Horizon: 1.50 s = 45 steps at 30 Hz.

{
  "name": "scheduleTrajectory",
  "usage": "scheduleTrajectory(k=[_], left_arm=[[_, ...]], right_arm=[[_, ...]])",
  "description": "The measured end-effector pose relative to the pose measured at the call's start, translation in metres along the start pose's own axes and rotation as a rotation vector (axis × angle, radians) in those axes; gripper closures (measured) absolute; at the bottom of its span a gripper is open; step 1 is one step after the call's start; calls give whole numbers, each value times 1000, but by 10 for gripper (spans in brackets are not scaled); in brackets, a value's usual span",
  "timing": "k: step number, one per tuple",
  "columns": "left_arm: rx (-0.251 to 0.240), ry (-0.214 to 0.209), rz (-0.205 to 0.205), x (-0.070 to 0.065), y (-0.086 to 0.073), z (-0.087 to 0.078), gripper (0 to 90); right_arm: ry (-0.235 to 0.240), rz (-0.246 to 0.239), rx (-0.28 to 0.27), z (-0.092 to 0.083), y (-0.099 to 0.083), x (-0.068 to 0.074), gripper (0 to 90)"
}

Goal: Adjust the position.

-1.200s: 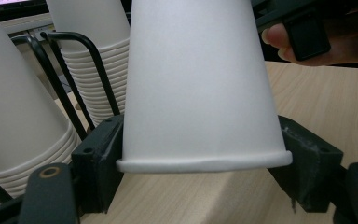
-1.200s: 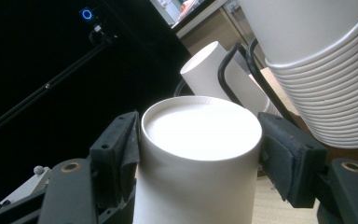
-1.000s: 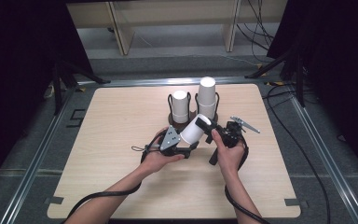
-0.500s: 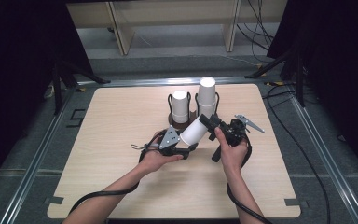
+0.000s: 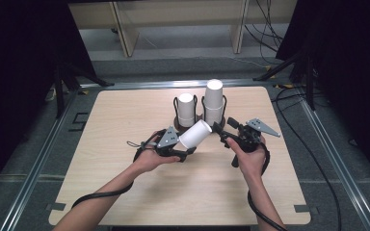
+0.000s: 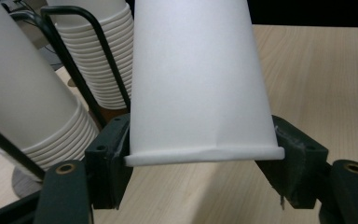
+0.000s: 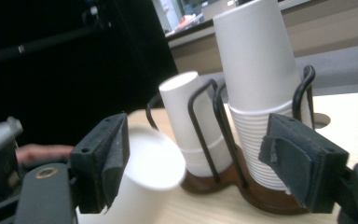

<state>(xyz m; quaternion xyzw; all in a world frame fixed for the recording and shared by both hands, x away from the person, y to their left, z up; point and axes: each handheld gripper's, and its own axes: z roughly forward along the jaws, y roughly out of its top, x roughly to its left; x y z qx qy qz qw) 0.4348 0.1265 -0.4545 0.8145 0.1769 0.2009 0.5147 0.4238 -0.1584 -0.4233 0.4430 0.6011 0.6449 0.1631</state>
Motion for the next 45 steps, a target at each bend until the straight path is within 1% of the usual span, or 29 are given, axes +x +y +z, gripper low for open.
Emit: scheduleTrajectory(k=[1,6,7,10,11,12,13,14,15,16,17,19,20,22,23,24,25,29,30,31,34,36,37,39,40,41,42,44,45], left_arm=[[15,-1,5,2,0,-2,306],[55,-14,36,9,2,-10,306],[63,-17,45,11,3,-12,307],[79,-22,54,14,7,-17,307],[82,-27,62,15,8,-18,308],[101,-33,75,17,10,-20,308],[102,-39,77,17,10,-21,307],[125,-45,96,18,12,-23,307],[126,-54,97,18,13,-24,308],[137,-62,106,19,14,-25,308],[144,-65,118,19,16,-26,309],[159,-74,132,20,18,-28,309],[162,-83,135,20,19,-29,310],[177,-94,146,20,19,-30,310],[199,-104,170,22,20,-31,310],[212,-109,180,22,21,-31,310],[216,-112,187,23,21,-32,310],[239,-121,213,24,22,-33,310],[257,-130,221,25,23,-34,310],[255,-132,225,25,23,-34,310],[274,-140,255,25,25,-35,310],[287,-144,267,26,26,-35,310],[290,-144,271,26,27,-35,310],[300,-147,281,27,29,-35,311],[310,-153,287,27,29,-35,311],[312,-154,290,27,29,-35,311],[319,-152,298,28,29,-35,311],[337,-160,303,28,30,-35,312],[339,-156,306,28,30,-35,312]], right_arm=[[10,-12,15,0,-1,-1,217],[-9,-103,74,-4,-6,-5,203],[-7,-95,81,-4,-7,-5,200],[0,-135,85,-4,-11,-7,198],[4,-132,95,-4,-12,-6,197],[13,-144,100,-4,-13,-7,197],[14,-127,118,-5,-15,-5,197],[11,-156,121,-4,-16,-6,197],[5,-180,153,-5,-16,-6,197],[13,-153,151,-5,-18,-4,198],[27,-166,151,-5,-19,-5,197],[23,-215,155,-5,-19,-8,197],[29,-220,153,-4,-20,-8,197],[33,-187,188,-5,-22,-6,197],[38,-186,191,-4,-23,-6,196],[36,-196,203,-4,-23,-7,196],[52,-230,194,-3,-23,-9,194],[63,-252,204,-3,-24,-11,188],[73,-243,210,-3,-25,-11,186],[75,-258,222,-3,-25,-12,182],[92,-249,261,-3,-26,-12,178],[108,-236,261,-1,-28,-11,176],[110,-267,260,-1,-27,-12,175],[118,-270,287,-1,-27,-12,172],[119,-283,282,-1,-27,-12,170],[124,-263,300,-1,-28,-10,167],[125,-308,289,0,-27,-13,166],[124,-307,313,0,-27,-12,165],[128,-314,308,1,-27,-12,166]])
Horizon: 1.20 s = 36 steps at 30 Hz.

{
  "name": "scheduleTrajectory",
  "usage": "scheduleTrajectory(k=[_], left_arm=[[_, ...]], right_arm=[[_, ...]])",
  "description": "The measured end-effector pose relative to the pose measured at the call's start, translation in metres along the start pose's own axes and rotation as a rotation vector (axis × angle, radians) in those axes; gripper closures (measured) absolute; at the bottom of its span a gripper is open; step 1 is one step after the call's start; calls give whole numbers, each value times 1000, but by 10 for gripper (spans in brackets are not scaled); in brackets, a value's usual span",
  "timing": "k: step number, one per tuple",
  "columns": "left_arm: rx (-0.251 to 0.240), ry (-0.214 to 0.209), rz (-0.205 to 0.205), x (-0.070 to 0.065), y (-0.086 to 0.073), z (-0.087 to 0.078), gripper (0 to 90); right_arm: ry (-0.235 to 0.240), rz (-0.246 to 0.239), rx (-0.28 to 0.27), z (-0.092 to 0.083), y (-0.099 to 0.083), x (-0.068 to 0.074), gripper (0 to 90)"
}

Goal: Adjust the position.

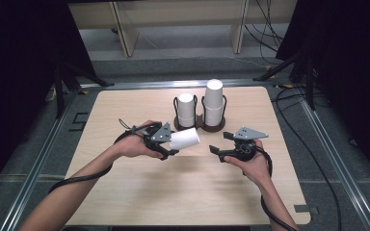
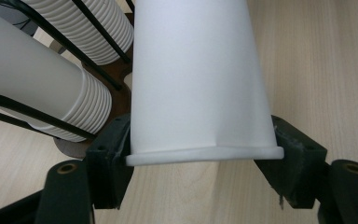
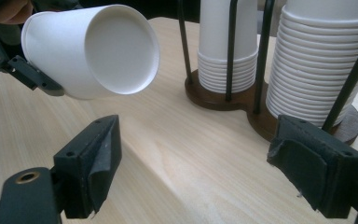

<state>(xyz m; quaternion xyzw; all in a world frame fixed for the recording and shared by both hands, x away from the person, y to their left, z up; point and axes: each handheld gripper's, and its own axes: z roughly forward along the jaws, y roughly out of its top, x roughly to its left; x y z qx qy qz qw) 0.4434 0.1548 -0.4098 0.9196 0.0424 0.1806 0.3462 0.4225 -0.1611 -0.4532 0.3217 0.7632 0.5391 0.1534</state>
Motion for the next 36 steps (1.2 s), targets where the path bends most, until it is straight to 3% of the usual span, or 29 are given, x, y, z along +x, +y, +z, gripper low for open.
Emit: scheduleTrajectory(k=[4,5,9,21,23,25,29,30,31,32,33,34,35,36], left_arm=[[38,-21,16,0,2,-1,313],[42,-20,21,0,2,0,314],[68,-36,33,0,4,0,316],[176,-84,99,3,10,-1,321],[192,-86,111,3,11,-1,322],[207,-90,122,3,12,-1,322],[237,-101,134,3,14,-2,323],[241,-105,132,3,15,-2,323],[246,-105,134,2,15,-2,325],[264,-112,149,3,16,-2,325],[271,-117,153,3,16,-2,326],[276,-122,152,3,16,-2,326],[282,-125,157,3,17,-3,326],[287,-127,160,3,18,-2,326]], right_arm=[[13,26,25,0,0,3,167],[10,-6,8,2,-1,1,167],[22,-23,15,2,0,1,172],[59,-22,28,1,0,2,179],[40,-18,51,0,0,3,180],[41,-46,50,0,1,2,180],[52,-18,42,1,1,4,180],[45,-54,52,0,2,2,180],[48,-35,54,0,1,4,180],[52,-46,59,1,2,3,180],[53,-19,69,0,1,6,179],[50,-55,63,1,2,4,180],[59,-37,71,1,1,5,179],[60,-55,65,2,2,5,180]])
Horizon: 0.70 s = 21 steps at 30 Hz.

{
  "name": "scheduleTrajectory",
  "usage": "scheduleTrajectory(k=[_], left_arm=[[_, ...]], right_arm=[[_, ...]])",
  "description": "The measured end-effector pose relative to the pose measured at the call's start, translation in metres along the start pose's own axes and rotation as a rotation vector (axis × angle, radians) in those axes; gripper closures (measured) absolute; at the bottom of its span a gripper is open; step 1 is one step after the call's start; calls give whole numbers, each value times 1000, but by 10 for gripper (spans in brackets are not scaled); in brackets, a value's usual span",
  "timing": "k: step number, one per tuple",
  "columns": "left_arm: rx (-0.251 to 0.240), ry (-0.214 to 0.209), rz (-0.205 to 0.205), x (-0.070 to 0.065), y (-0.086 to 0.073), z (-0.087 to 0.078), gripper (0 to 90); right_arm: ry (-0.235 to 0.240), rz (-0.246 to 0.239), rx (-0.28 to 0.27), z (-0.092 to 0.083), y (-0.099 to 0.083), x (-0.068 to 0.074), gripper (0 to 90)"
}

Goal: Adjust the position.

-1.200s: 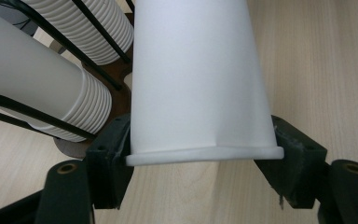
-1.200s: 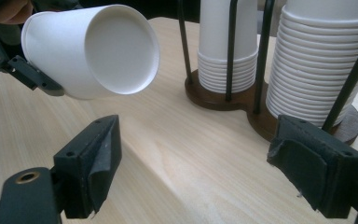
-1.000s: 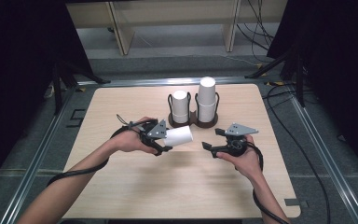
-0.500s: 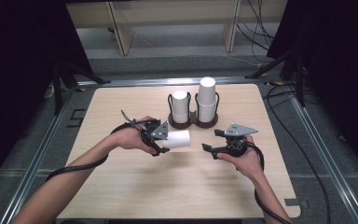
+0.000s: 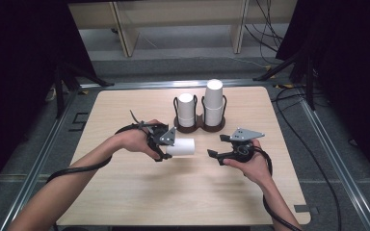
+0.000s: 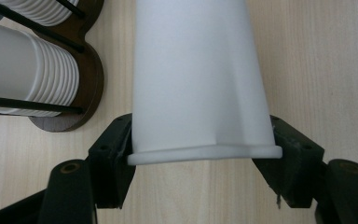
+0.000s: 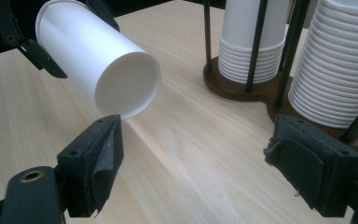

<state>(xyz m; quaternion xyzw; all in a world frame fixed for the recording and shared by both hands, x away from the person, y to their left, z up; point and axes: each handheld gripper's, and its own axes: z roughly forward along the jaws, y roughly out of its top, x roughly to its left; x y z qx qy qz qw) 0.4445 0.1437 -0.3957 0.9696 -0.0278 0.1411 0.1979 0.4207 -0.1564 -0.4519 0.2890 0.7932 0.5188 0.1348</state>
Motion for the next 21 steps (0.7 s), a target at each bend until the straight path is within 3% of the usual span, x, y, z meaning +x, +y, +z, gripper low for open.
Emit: scheduleTrajectory(k=[4,7,13,14,16,21], left_arm=[[27,-14,9,0,2,-1,326],[40,-15,19,1,3,-1,326],[80,-34,36,1,5,-2,326],[82,-35,33,1,5,-2,327],[94,-36,43,1,7,-3,327],[119,-46,59,2,11,-6,331]], right_arm=[[10,12,-9,2,-1,1,180],[15,22,14,1,-1,3,182],[21,-10,12,1,1,2,185],[29,23,17,1,1,5,186],[28,-9,10,2,1,3,186],[29,-10,18,3,2,5,186]])
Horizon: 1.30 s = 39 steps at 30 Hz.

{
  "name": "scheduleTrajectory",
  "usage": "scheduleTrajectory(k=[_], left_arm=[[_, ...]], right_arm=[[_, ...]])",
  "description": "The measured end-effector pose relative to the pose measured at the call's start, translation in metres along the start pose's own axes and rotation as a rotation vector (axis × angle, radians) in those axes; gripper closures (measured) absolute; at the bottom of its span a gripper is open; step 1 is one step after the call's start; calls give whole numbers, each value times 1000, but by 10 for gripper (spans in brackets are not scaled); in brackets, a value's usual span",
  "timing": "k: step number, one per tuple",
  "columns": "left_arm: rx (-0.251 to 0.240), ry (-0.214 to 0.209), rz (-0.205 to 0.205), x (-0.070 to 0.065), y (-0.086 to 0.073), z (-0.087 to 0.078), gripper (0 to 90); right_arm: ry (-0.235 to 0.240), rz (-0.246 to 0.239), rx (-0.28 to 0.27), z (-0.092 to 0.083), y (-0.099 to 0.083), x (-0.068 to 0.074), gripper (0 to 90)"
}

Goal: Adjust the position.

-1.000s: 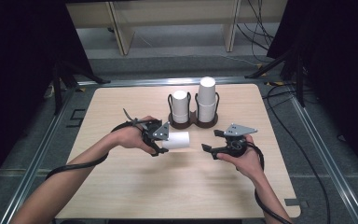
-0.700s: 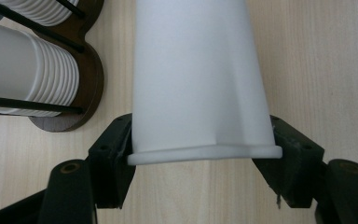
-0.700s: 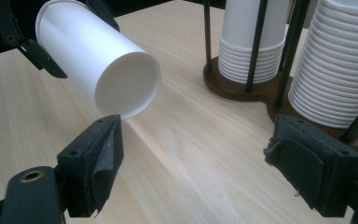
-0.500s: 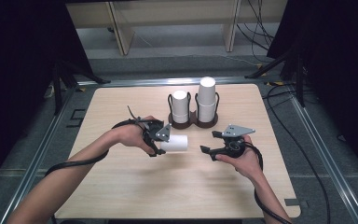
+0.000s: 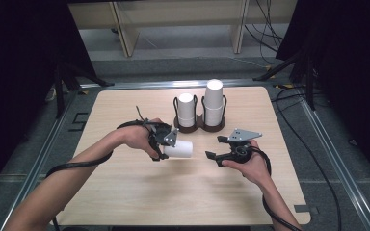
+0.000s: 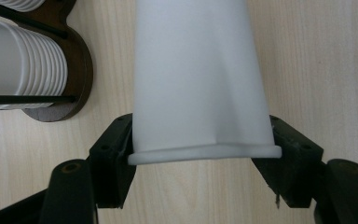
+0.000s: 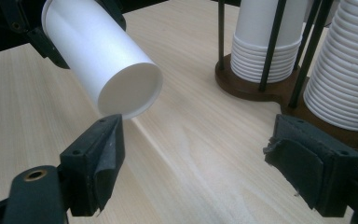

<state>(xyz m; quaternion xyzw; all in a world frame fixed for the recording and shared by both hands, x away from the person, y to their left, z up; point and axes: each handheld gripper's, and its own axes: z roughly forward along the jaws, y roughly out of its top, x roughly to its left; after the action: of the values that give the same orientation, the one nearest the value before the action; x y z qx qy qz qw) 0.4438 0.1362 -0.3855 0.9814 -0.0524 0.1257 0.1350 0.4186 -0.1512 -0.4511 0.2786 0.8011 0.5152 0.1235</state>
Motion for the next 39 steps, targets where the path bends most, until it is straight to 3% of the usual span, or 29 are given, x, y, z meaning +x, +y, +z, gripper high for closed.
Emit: scheduleTrajectory(k=[6,7,10,12,18,21,25,26,29,39], left_arm=[[40,-23,9,0,3,0,331],[44,-23,12,0,3,0,331],[58,-23,25,1,5,-1,332],[67,-24,28,0,6,-1,333],[116,-29,53,1,9,-3,335],[146,-46,40,2,11,-4,337],[160,-59,39,2,12,-4,338],[167,-60,42,2,13,-4,338],[187,-63,62,2,14,-4,338],[221,-64,96,3,20,-6,337]], right_arm=[[7,-9,5,0,1,2,187],[21,21,-4,2,0,4,187],[19,17,14,1,1,5,187],[10,-10,7,2,1,3,188],[18,-20,2,2,3,6,190],[25,-23,14,2,4,8,191],[36,-21,22,3,5,10,193],[29,-39,22,3,5,10,193],[44,-27,32,4,6,12,194],[59,-58,39,6,9,14,212]])
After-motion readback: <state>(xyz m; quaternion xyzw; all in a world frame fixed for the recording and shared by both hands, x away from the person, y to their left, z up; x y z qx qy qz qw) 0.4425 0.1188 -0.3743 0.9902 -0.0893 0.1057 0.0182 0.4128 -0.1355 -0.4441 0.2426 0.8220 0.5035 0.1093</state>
